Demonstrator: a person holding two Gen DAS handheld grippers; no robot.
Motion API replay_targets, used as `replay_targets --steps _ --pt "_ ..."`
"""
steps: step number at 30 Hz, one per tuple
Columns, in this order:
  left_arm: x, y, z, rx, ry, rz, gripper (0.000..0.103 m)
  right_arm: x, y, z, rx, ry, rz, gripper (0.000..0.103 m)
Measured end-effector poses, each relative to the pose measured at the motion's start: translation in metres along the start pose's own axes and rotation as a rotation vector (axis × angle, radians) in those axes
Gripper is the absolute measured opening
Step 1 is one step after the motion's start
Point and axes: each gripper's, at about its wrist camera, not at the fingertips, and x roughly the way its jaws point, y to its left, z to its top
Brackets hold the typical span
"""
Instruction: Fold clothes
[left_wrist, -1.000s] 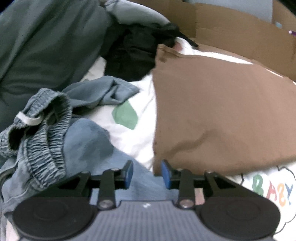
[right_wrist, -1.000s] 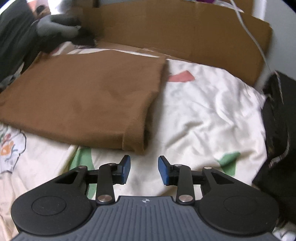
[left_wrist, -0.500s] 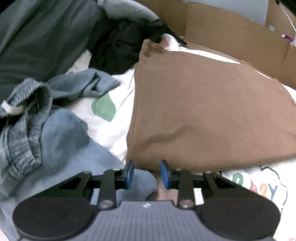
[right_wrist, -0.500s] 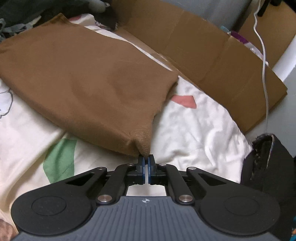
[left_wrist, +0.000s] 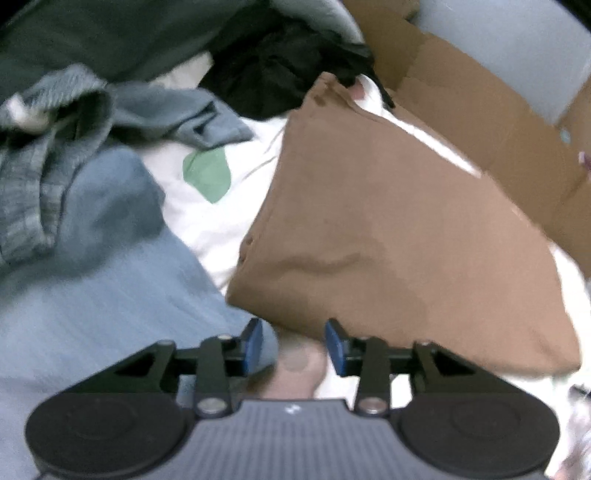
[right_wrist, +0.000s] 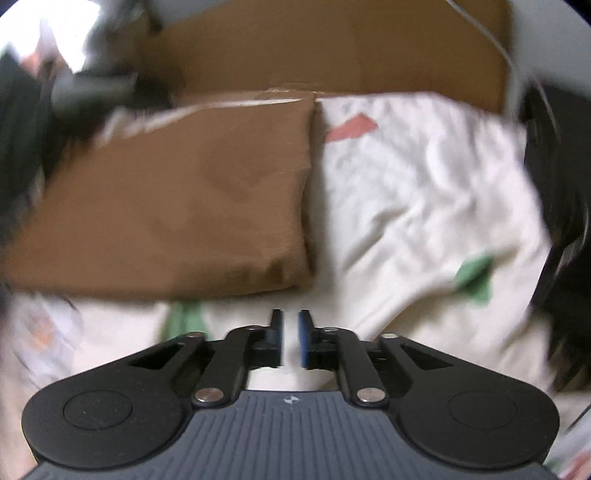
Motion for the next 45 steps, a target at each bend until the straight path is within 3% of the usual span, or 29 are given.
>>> replay_targets --steps 1,2,9,10,12,21,27,34,39,42,45 --pt "0.001 0.003 0.0 -0.03 0.0 -0.011 0.042 -0.001 -0.005 -0.002 0.068 -0.004 0.044 0.04" --pt "0.001 0.005 0.001 -0.05 -0.001 -0.022 0.044 -0.001 -0.011 -0.006 0.14 -0.014 0.086 0.047" --pt "0.015 0.029 0.001 -0.273 0.018 -0.141 0.049 0.009 -0.038 -0.02 0.471 -0.03 0.242 0.047" --pt "0.018 0.034 0.001 -0.314 0.02 -0.16 0.051 0.009 -0.039 -0.021 0.497 -0.033 0.255 0.047" --pt "0.023 0.043 0.0 -0.387 0.023 -0.195 0.064 0.012 -0.041 -0.023 0.537 -0.033 0.269 0.047" --pt "0.044 0.062 -0.011 -0.55 -0.023 -0.264 0.065 0.029 -0.05 -0.028 0.681 -0.061 0.304 0.047" --pt "0.046 0.059 -0.015 -0.53 -0.09 -0.277 0.069 0.04 -0.056 -0.036 0.8 -0.091 0.309 0.047" --pt "0.046 0.054 -0.011 -0.546 -0.093 -0.27 0.072 0.05 -0.056 -0.032 0.877 -0.134 0.305 0.047" --pt "0.048 0.067 -0.016 -0.577 -0.097 -0.308 0.061 0.055 -0.057 -0.032 0.917 -0.174 0.315 0.047" --pt "0.05 0.073 -0.015 -0.616 -0.094 -0.322 0.061 0.057 -0.057 -0.032 0.918 -0.192 0.331 0.047" --pt "0.051 0.068 -0.013 -0.595 -0.101 -0.309 0.061 0.06 -0.058 -0.03 0.919 -0.187 0.329 0.045"
